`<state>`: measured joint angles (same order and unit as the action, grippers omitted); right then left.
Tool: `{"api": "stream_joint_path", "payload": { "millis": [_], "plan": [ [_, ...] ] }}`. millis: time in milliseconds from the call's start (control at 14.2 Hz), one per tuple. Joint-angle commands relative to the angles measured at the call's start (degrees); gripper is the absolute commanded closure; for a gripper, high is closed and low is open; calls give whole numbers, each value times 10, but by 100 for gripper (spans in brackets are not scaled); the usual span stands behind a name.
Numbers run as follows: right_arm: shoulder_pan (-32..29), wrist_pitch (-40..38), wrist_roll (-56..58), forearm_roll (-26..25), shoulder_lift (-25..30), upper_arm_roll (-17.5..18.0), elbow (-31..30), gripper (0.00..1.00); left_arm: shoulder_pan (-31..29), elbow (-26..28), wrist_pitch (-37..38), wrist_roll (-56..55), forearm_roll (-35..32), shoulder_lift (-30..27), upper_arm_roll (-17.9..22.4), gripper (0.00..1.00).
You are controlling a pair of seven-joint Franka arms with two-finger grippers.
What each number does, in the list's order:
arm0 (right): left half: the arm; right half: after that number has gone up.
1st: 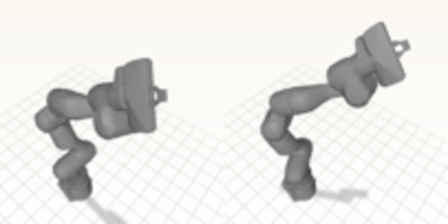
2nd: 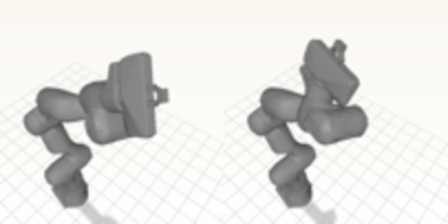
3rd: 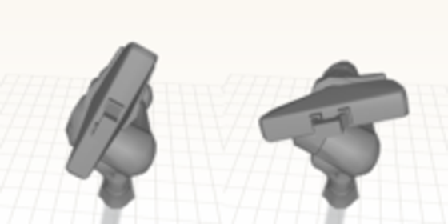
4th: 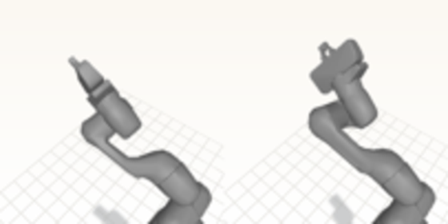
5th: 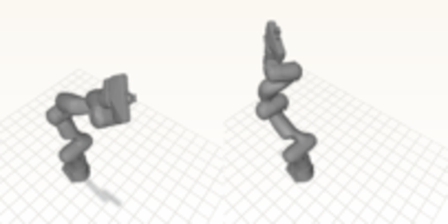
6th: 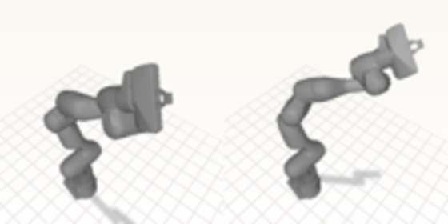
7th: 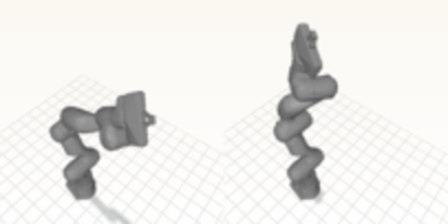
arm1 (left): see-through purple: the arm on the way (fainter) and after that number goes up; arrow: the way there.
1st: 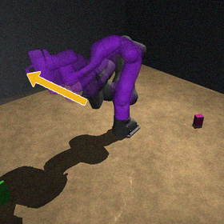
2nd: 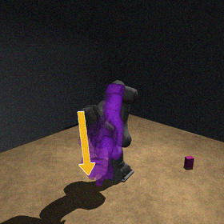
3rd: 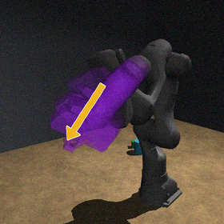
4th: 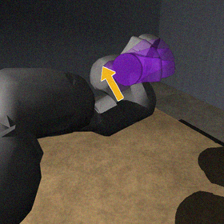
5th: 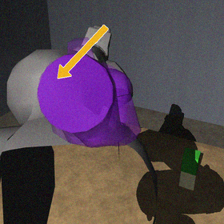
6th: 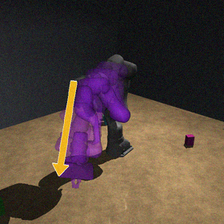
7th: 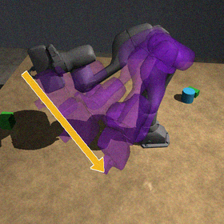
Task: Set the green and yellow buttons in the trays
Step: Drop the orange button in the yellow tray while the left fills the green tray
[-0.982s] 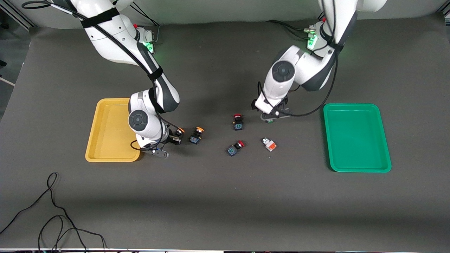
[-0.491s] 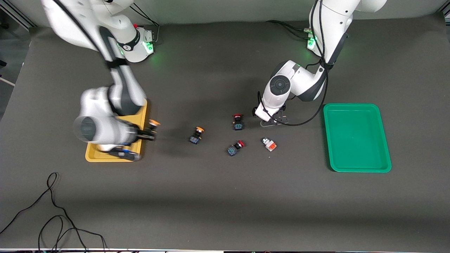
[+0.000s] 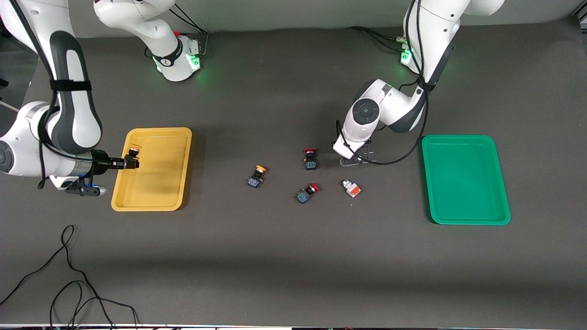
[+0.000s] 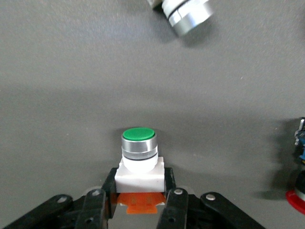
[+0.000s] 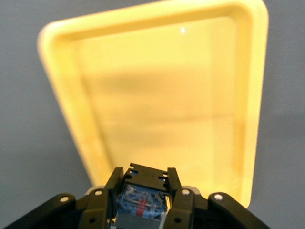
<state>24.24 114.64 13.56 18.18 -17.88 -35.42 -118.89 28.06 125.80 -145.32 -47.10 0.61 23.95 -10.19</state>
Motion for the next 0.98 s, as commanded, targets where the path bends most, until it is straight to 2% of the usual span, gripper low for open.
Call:
{"api": "stream_joint_path", "payload": {
  "millis": [0, 211, 281, 351, 491, 632, 772, 842, 912],
  "plan": [
    [10, 91, 40, 26, -38, -1, -41, 100, -10, -28, 62, -7, -10, -39, 5, 61],
    [6, 102, 106, 94, -79, -2, -37, 100, -61, -106, 197, 56, -9, -78, 3, 62],
    [6, 98, 106, 95, -77, -3, -35, 53, -84, -125, 235, 90, -1, -93, 3, 62],
    [7, 91, 102, 95, -72, -3, -33, 1, -104, -135, 260, 117, 4, -108, 3, 64],
    [12, 49, 92, 95, -47, -5, -18, 0, -153, -132, 290, 179, 8, -135, 3, 67],
    [18, -28, 43, 87, -27, -8, 26, 0, -230, -134, 326, 284, 7, -141, 4, 67],
    [25, -101, 6, 63, 0, -7, 79, 0, -316, -129, 319, 406, 0, -134, 5, 67],
    [28, -118, -30, 59, 18, -3, 97, 0, -346, -129, 310, 439, -3, -120, 5, 67],
    [57, -133, -71, 56, 33, -4, 111, 0, -364, -121, 277, 452, -12, -106, 6, 67]
  ]
}}
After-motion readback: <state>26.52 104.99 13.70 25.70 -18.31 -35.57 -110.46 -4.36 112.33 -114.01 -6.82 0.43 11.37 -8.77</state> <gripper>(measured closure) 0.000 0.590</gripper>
